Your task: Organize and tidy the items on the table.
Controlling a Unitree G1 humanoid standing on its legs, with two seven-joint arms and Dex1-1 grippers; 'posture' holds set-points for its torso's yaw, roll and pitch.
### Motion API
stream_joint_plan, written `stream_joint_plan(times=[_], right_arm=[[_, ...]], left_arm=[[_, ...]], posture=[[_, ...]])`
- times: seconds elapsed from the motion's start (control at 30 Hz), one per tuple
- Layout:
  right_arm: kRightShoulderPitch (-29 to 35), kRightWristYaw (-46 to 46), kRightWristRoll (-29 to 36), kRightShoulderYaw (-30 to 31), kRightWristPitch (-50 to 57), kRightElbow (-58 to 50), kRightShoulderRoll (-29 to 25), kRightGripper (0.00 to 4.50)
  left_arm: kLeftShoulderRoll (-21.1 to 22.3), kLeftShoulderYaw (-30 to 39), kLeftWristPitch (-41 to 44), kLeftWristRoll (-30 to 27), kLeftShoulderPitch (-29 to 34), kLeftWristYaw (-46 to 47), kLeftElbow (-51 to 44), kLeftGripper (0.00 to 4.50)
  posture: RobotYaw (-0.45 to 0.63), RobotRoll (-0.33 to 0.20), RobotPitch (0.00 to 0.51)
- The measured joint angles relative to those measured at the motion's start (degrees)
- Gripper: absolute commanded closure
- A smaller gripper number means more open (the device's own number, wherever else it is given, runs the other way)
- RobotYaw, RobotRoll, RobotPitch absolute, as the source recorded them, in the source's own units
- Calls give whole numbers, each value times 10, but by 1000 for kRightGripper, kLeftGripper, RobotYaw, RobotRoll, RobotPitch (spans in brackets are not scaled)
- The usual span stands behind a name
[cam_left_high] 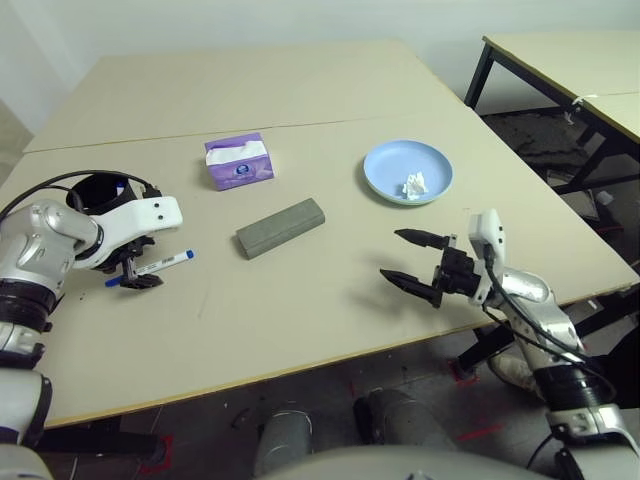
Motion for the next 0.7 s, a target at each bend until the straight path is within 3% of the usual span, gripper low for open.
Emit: stream_joint_plan(times=[0.2, 0.6, 0.7], right_arm=[[0, -1, 0, 5, 0, 0, 0, 0], [0, -5, 0, 5, 3, -1, 0, 0], [0, -5, 0, 6, 4, -5, 0, 0]], left_arm=[[0, 0, -4, 5, 0, -1, 0, 33], [-12, -1, -1, 4, 0, -17, 0, 4022], [-12, -1, -1, 4, 0, -15, 0, 4259]], posture=[[-75, 0, 63], [-79, 0, 55], [-77, 0, 52]])
